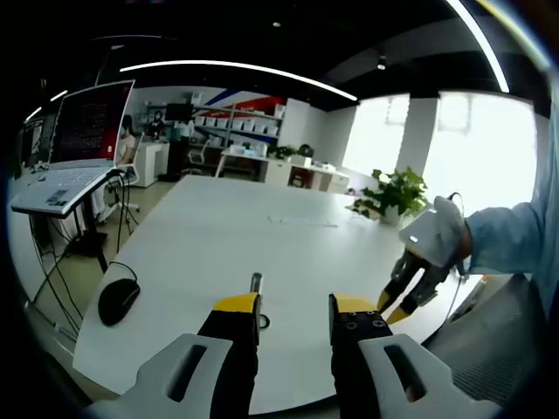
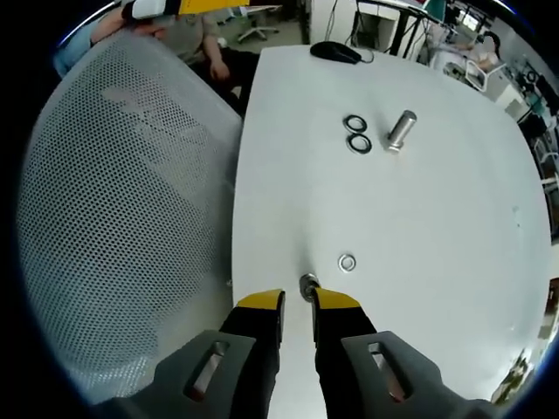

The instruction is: Place the washer onto the threaded stud by aligning its center hole with the stud, sliding it down to the base, and recovering from edge contact or off-axis alignment until the washer reaches the visible bottom stop.

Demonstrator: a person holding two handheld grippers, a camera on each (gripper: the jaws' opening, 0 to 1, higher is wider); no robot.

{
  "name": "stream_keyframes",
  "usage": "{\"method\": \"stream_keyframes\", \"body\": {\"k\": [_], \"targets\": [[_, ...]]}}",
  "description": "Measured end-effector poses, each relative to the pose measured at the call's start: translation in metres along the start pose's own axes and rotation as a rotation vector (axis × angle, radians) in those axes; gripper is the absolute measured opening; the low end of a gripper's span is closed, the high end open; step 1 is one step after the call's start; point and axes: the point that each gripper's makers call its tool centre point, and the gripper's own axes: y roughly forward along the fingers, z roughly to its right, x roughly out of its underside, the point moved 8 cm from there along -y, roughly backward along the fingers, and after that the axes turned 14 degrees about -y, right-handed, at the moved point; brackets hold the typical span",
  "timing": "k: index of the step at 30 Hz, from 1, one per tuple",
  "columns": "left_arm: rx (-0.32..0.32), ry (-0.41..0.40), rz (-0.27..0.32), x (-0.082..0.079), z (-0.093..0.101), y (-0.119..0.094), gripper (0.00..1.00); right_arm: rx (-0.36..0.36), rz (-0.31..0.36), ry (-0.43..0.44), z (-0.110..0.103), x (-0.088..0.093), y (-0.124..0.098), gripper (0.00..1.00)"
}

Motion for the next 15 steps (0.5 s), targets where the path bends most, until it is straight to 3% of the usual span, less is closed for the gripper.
{"method": "stream_keyframes", "body": {"k": [15], "targets": [[-0.001, -0.001, 0.0, 0.0001, -0.0004, -0.0003, 0.29, 0.008, 0.006, 0.003, 0.0032, -0.0005, 0.0002, 0.15]]}}
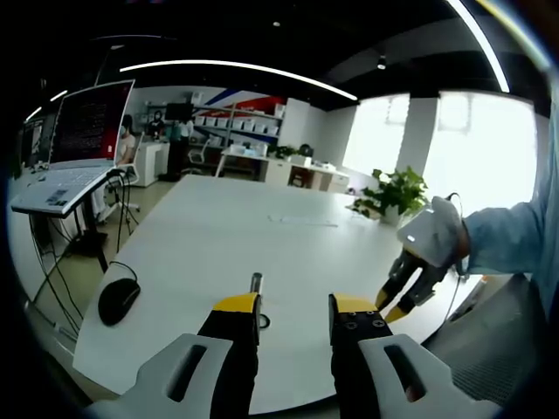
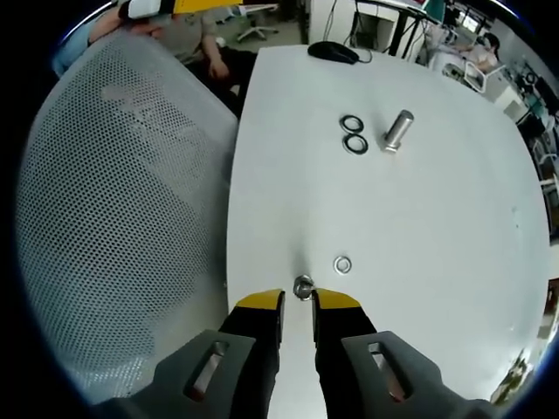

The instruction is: Place the washer onto the threaded stud by aligning its center hole with the stud, sliding it down to the base, and recovering from edge contact or off-axis alignment until the washer reaches the visible bottom stop.

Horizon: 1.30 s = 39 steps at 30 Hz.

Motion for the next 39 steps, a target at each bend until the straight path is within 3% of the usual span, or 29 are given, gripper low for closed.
{"method": "stream_keyframes", "body": {"k": [9, 24, 39], "targets": [[0.001, 0.001, -0.004, 0.0, 0.0, 0.0, 0.29, 0.019, 0.005, 0.009, 0.004, 0.002, -0.003, 0.15], [0.002, 0.001, -0.007, 0.001, 0.0, 0.0, 0.29, 0.123, 0.046, 0.072, 0.033, 0.005, -0.007, 0.15], [-0.003, -0.002, -0.007, 0.001, 0.0, 0.0, 0.29, 0.083, 0.018, 0.103, 0.048, 0.01, 0.032, 0.15]]}}
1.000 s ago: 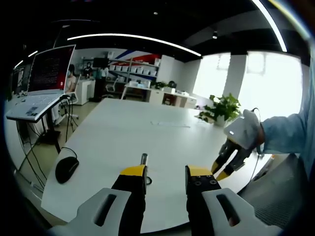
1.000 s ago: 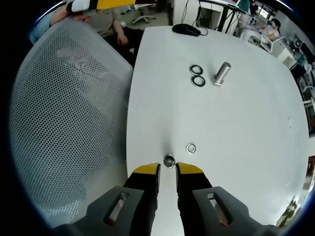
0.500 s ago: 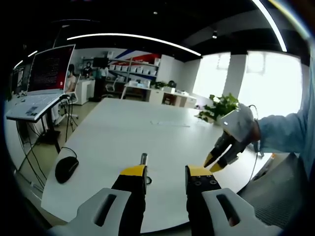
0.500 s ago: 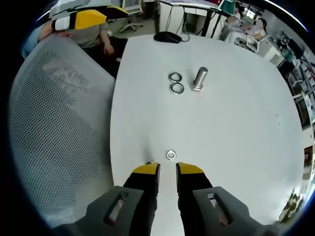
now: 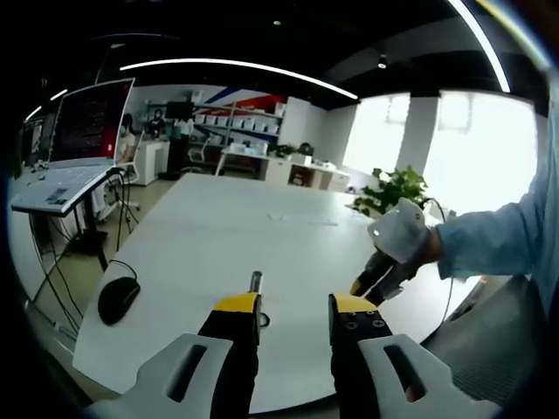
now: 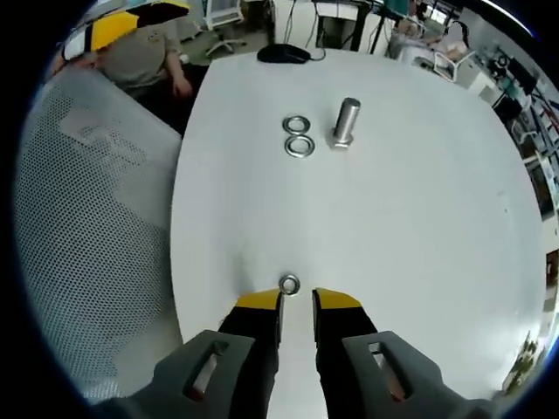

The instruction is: Place the washer onto the threaded stud by aligning its center hole with the stud, sliding it down to the base, and recovering from edge contact or off-axis alignment until the washer reaches the visible bottom stop.

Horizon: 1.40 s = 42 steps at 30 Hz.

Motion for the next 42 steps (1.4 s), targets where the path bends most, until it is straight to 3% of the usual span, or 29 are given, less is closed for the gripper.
{"method": "stream_keyframes", "body": {"k": [6, 17, 42], "targets": [[-0.002, -0.005, 0.005, 0.0, 0.0, 0.0, 0.29, -0.031, 0.001, 0.043, -0.001, 0.006, 0.013, 0.15], [-0.004, -0.004, 0.004, 0.0, 0.0, -0.001, 0.29, -0.04, -0.014, 0.037, -0.004, 0.01, 0.029, 0.16], [-0.004, -0.004, 0.003, 0.0, 0.0, -0.001, 0.29, -0.025, -0.001, 0.011, -0.002, 0.005, 0.031, 0.14]]}}
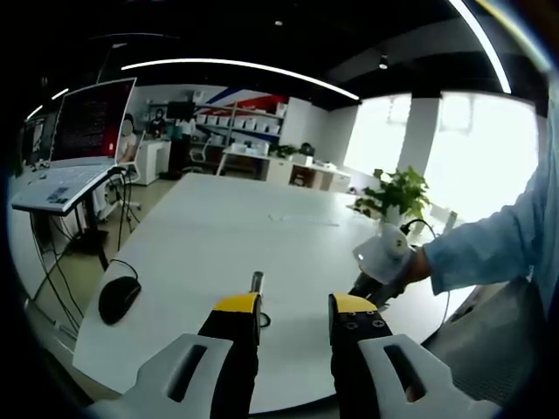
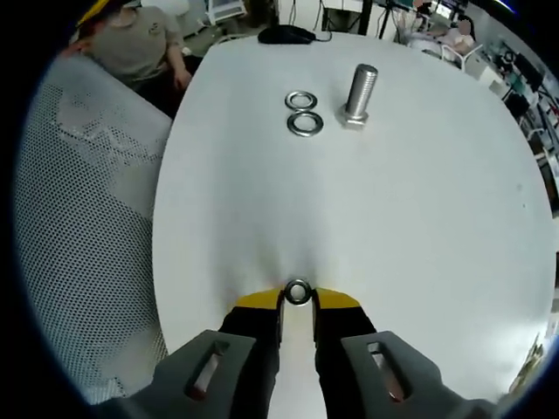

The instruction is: Place the washer onto the threaded stud by aligning its center hole with the stud, sliding it down to the base, and recovering from edge contact or off-axis alignment until the washer reaches the visible bottom stop.

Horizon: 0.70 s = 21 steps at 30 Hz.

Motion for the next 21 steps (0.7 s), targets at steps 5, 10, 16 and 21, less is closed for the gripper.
{"method": "stream_keyframes", "body": {"k": [5, 10, 16, 21], "targets": [[-0.002, 0.0, -0.002, 0.0, 0.0, 0.0, 0.29, 0.013, 0.0, 0.014, 0.003, 0.005, -0.005, 0.14], [-0.003, 0.001, -0.004, 0.0, 0.0, 0.0, 0.29, 0.019, 0.011, 0.025, 0.006, 0.007, -0.017, 0.14], [-0.003, 0.002, -0.003, 0.0, 0.0, 0.0, 0.29, 0.024, 0.037, 0.037, 0.007, 0.007, -0.037, 0.14], [-0.003, 0.002, -0.001, 0.0, 0.0, 0.0, 0.29, 0.005, 0.07, 0.037, 0.001, 0.005, -0.053, 0.14]]}}
